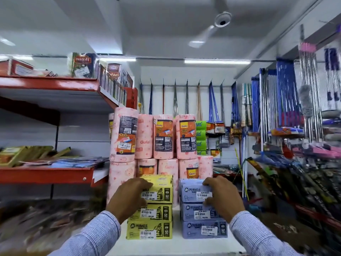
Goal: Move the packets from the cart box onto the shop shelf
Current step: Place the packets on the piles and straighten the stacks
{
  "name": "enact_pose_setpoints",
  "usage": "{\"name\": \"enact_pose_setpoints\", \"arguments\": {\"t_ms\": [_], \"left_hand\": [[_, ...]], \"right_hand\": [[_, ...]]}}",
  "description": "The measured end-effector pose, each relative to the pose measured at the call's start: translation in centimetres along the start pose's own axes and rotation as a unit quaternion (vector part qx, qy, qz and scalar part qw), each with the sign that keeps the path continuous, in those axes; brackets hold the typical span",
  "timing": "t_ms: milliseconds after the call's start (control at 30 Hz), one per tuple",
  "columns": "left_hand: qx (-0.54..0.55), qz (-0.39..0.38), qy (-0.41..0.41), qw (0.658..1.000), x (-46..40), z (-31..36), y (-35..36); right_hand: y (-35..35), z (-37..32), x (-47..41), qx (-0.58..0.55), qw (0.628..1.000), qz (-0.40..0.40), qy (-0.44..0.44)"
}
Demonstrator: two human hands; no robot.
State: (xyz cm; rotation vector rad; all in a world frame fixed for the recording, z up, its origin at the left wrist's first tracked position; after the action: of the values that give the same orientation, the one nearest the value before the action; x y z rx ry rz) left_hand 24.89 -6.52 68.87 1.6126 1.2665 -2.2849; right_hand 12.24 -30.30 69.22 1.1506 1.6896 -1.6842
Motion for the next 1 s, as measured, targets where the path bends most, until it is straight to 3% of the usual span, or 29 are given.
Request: {"name": "enact_pose_setpoints", "arguments": {"t_ms": [600, 800, 900, 1000], "left_hand": [[0.077, 0.012, -0.021, 0.997, 0.4, -1.0, 1.4], [-0.085, 0.075, 0.096, 0.989, 3.0, 0.8, 1.7], [-0.119, 0.115, 0.118, 0.979, 4.9, 1.1, 2.1], [-0.130, 0.103, 0.114, 0.979, 6.2, 0.1, 3.5]], "right_hand": [[1.5, 0.9, 0.9, -0.079, 0.997, 0.007, 0.017], [2.7, -4.8, 3.8, -0.034, 0.991, 0.073, -0.108], [4.5, -9.4, 5.1, -0.047, 0.979, 0.105, -0.165], [6.1, -12.6, 5.3, -0.075, 0.975, 0.117, -0.174]]}}
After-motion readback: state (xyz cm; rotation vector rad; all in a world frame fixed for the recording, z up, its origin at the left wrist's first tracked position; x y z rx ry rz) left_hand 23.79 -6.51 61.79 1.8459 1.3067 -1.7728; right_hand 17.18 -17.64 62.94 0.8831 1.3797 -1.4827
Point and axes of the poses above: each hand's wrist, its own x-axis away from the middle knuckle, its own y-axis out of the palm, z = x × y, the point moved 7 cm from there along -x, towards the middle knuckle, and after that the axes turned 12 degrees about z, right-handed, at the moved point
